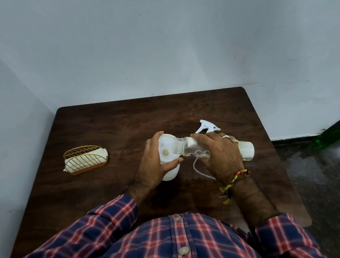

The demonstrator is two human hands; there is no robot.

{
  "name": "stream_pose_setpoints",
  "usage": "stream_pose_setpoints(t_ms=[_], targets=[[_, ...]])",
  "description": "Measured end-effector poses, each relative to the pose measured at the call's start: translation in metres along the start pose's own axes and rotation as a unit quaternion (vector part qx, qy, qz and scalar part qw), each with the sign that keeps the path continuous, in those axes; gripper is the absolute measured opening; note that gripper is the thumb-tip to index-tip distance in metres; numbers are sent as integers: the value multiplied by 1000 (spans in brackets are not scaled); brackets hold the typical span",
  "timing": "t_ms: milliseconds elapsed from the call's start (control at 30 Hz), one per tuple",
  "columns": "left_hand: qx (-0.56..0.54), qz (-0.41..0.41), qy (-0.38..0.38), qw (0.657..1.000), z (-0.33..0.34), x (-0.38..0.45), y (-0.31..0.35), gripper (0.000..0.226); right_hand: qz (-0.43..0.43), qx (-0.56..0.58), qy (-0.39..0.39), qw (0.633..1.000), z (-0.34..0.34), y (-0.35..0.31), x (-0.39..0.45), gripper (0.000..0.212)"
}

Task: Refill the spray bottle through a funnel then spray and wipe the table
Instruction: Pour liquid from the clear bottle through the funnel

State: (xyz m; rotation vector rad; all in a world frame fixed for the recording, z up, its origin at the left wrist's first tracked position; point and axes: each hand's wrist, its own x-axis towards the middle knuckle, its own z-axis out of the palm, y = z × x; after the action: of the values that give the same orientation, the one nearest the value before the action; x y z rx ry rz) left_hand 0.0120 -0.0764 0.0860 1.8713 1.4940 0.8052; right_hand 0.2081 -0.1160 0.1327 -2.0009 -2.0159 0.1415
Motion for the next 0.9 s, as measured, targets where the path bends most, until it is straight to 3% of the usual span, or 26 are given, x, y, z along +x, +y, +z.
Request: stream_pose_setpoints(t_ms=[900], targets=[[7,-5,-5,1000,1,0,-5,94,-1,-5,7,1000,1,1,0,59]])
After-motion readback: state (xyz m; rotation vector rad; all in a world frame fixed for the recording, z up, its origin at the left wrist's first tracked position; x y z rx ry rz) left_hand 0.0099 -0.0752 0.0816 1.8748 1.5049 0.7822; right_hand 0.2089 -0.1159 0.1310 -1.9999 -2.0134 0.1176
